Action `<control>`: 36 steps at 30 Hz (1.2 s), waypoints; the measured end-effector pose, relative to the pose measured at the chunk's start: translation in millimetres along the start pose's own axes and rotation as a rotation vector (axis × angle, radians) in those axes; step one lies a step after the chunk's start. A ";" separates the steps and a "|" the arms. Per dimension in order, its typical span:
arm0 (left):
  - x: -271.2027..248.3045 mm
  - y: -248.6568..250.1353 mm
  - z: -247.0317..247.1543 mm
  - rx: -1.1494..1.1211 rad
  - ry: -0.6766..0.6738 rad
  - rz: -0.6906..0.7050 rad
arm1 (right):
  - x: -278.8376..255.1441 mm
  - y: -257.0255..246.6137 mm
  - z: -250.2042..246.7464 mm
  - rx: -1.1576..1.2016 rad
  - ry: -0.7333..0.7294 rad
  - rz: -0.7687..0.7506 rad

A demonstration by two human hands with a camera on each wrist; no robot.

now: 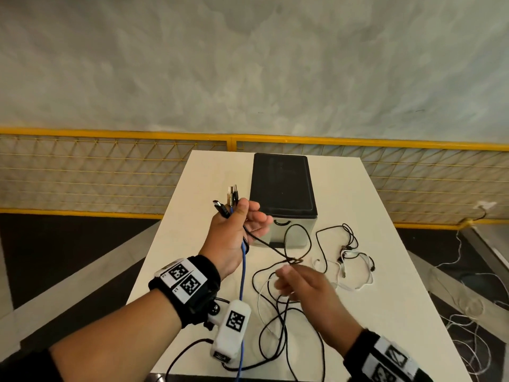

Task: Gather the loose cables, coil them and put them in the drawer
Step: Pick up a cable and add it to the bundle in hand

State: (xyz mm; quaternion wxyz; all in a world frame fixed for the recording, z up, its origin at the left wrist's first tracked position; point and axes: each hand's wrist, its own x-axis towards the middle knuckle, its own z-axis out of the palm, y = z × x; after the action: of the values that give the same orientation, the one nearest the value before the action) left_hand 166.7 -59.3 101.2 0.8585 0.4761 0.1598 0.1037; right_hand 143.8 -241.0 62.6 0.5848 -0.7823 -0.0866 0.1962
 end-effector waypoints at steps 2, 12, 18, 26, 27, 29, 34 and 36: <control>-7.5 -3.2 2.6 -0.002 -0.028 -0.052 | 7.5 -4.8 9.1 0.355 -0.121 0.265; -85.3 -16.0 -65.1 0.438 -0.323 -0.511 | 67.5 -33.9 -18.5 1.023 0.015 0.496; -90.3 27.7 -94.8 0.830 -0.418 -0.564 | 64.1 -27.2 0.5 0.891 -0.089 0.553; -40.1 3.5 -6.8 0.784 -0.157 0.016 | 58.5 -40.5 11.3 0.752 -0.225 0.395; -36.9 -4.4 -0.4 0.783 -0.164 0.023 | 58.2 -41.9 12.3 0.758 -0.233 0.375; -32.8 -17.0 4.7 0.748 -0.119 0.028 | 58.0 -44.0 11.7 0.817 -0.222 0.371; -33.7 -23.5 10.4 0.631 -0.086 0.017 | 59.2 -40.9 2.9 0.816 -0.243 0.417; -39.0 -17.4 9.4 0.583 -0.139 -0.072 | 62.2 -42.5 -3.3 0.826 -0.234 0.474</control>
State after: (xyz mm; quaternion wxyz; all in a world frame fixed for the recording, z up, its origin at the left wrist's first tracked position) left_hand 134.5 -88.6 97.9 0.6976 0.7025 0.1403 -0.0099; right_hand 205.6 -208.4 90.9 0.7720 -0.4557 0.1138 0.4283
